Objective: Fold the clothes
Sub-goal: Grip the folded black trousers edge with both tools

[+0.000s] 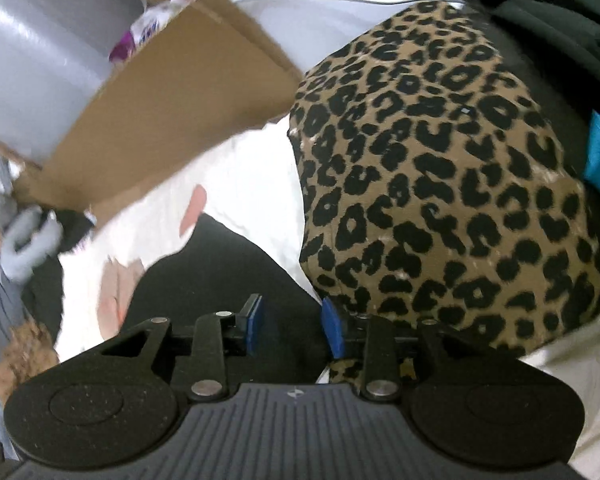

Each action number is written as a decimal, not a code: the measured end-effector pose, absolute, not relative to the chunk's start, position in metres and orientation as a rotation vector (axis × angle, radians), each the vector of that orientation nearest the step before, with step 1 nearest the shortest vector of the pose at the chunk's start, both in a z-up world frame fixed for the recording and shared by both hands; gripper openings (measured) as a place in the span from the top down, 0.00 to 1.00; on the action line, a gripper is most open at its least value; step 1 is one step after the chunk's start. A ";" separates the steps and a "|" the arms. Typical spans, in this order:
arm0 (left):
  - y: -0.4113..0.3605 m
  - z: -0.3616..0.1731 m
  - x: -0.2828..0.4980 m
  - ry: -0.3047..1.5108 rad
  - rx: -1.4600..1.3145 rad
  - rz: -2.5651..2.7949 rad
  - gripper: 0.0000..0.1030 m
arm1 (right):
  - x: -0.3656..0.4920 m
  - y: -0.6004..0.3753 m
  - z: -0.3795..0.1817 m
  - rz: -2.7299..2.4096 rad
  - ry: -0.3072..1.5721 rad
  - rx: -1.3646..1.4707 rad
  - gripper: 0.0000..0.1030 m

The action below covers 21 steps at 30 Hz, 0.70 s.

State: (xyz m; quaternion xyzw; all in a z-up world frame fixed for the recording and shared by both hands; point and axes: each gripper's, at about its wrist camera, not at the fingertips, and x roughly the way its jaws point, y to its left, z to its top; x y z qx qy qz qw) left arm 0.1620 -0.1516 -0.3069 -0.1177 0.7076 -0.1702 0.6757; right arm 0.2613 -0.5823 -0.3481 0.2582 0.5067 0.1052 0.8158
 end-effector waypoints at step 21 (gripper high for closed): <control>-0.136 -0.282 0.357 1.404 0.172 -0.699 0.39 | 0.203 -0.538 -0.374 0.137 1.011 0.648 0.63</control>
